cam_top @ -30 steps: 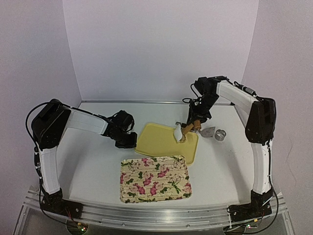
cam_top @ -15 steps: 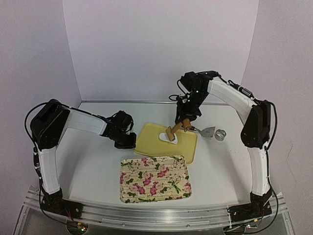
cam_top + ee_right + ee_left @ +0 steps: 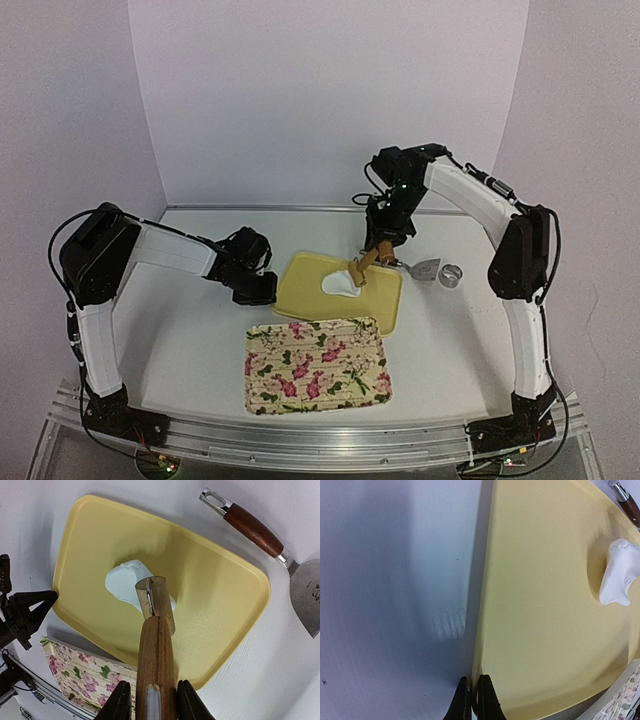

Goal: Roll out the dumpling wrappers from the dough

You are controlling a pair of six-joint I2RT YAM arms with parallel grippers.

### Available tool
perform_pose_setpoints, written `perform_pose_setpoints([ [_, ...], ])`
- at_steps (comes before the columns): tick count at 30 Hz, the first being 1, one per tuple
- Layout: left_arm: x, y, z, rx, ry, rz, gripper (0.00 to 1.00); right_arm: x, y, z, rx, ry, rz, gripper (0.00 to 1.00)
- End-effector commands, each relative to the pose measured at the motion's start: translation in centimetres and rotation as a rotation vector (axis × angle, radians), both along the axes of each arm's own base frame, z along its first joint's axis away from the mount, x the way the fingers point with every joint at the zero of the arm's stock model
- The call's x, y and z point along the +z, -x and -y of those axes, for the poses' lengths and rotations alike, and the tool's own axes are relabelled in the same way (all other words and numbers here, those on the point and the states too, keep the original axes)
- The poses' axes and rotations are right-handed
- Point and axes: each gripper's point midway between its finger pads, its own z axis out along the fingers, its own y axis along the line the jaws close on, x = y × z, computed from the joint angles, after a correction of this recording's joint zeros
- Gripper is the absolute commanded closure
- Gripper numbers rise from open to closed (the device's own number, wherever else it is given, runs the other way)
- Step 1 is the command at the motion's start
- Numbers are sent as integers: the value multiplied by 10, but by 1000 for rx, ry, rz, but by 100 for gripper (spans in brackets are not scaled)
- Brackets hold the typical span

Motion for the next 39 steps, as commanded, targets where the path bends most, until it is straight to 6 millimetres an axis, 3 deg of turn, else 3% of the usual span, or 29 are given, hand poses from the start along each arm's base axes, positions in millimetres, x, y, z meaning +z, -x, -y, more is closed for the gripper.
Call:
perform_pose_setpoints([
  [1,-12,21,-17,7,-54,-72,100,-9,-4,-1,-17,21,-11,100],
  [13,-10,23,-18,10,-51,-68,100,-39,-8,8,-44,101,-47,100],
  [21,-11,25,-20,9,-54,-73,100,-78,7,29,-77,229,-161,100],
  [29,-11,28,-16,-27,-39,-67,100,-101,8,-1,-67,76,-242,100],
  [39,-8,29,-11,-37,-28,-62,100,-126,17,-4,-63,71,-310,100],
])
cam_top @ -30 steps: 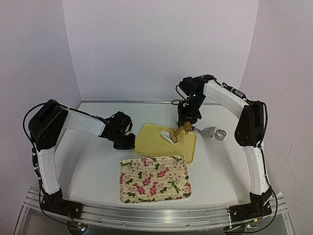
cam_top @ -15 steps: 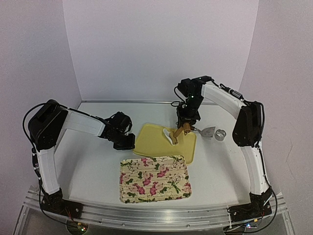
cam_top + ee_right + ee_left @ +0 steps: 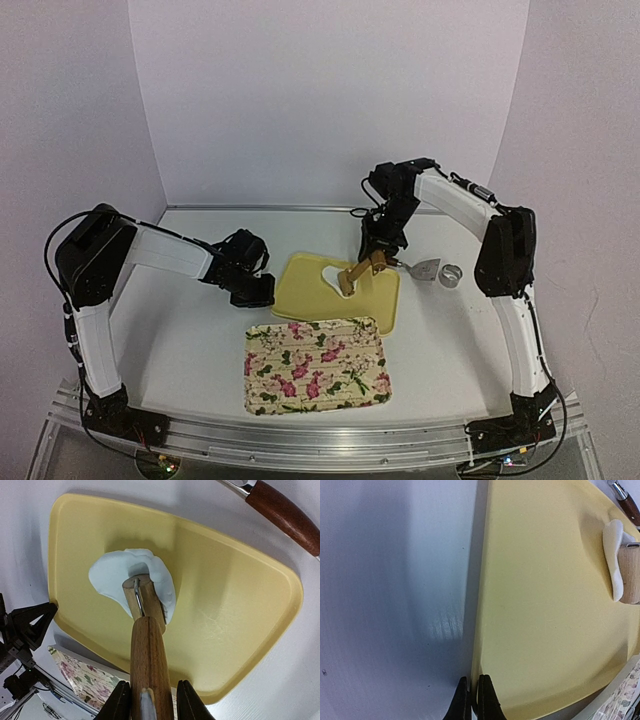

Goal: Roll out the dumpling wrappers from the dough

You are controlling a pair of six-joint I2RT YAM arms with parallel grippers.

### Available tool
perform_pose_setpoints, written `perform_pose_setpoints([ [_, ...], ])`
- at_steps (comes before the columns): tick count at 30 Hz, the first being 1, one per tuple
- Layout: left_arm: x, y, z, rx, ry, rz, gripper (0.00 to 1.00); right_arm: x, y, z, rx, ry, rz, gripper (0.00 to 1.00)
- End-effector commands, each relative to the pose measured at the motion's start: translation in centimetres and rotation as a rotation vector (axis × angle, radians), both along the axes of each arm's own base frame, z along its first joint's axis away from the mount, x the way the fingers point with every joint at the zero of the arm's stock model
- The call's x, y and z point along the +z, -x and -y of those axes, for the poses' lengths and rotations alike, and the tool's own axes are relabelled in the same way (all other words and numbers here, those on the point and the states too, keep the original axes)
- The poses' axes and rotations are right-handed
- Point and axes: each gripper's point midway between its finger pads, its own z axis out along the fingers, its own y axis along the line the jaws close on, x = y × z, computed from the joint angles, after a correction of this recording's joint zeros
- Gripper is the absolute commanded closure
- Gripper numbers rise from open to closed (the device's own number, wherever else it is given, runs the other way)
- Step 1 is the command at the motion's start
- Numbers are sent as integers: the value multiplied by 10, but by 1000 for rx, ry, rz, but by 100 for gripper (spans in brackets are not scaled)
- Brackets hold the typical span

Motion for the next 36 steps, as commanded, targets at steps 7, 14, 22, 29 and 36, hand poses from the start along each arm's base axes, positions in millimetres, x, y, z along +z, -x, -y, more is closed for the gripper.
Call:
perform_pose_setpoints([
  [7,-7,25,-9,-37,-43,-61,100,-92,25,8,0,147,-179,100],
  [14,-7,28,-11,-31,-42,-61,100,-104,26,16,-2,189,-187,100],
  [22,-7,28,-10,-34,-38,-61,100,-116,23,13,-6,191,-198,100],
  [29,-8,28,-9,-39,-39,-62,100,-128,23,12,-12,195,-216,100],
  [36,-8,26,-7,-39,-41,-62,100,-124,21,7,-7,169,-208,100],
])
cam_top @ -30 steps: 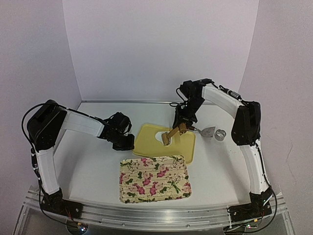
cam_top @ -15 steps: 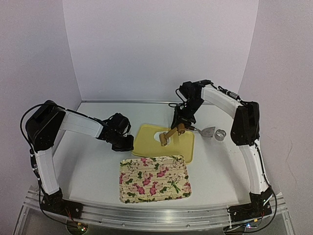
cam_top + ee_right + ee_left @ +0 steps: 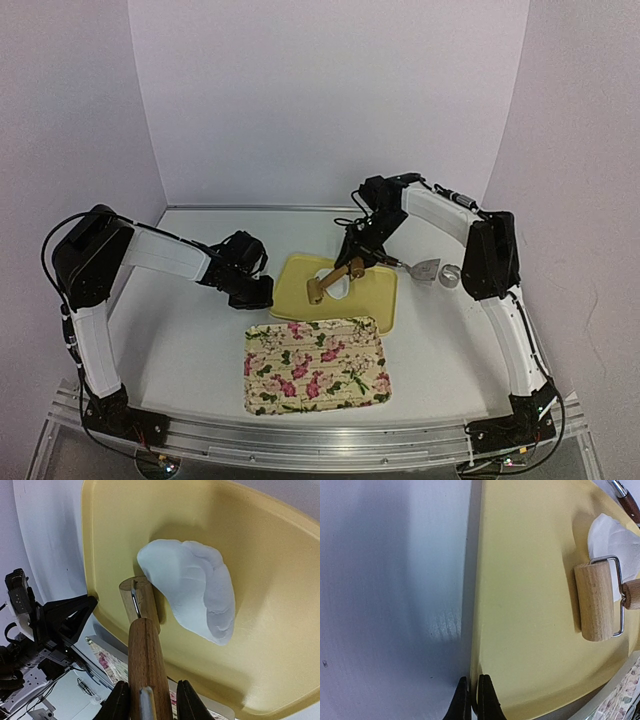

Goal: Roll out the dumpling wrappers from the dough

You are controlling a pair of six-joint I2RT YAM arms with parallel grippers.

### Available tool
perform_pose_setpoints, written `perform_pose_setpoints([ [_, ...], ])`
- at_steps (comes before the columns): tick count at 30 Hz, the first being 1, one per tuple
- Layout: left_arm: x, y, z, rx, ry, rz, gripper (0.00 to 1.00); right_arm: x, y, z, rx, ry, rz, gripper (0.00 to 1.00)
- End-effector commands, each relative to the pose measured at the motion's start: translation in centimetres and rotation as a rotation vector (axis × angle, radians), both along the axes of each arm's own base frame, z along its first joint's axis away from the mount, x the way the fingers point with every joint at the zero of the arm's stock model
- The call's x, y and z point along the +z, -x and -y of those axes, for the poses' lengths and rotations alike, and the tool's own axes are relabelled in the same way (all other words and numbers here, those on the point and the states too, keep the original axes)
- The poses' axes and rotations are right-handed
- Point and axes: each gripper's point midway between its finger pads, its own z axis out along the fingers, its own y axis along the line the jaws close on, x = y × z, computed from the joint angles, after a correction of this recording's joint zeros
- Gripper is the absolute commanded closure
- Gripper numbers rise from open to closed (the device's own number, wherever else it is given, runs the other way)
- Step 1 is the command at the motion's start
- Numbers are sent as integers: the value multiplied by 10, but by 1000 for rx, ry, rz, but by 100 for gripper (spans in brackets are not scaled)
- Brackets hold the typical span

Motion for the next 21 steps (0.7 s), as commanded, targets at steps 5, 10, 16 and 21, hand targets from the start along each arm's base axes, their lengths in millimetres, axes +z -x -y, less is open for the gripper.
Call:
perform_pose_setpoints([
  [5,-6,19,-5,-34,-44,-58,100,-58,7,38,23,274,3,100],
  [10,-7,18,-6,-34,-49,-58,100,19,15,0,70,16,62,100],
  [16,-9,18,-6,-31,-54,-62,100,95,28,-9,69,-135,125,100],
  [21,-9,17,-6,-26,-55,-60,100,142,30,-3,8,-179,189,100],
])
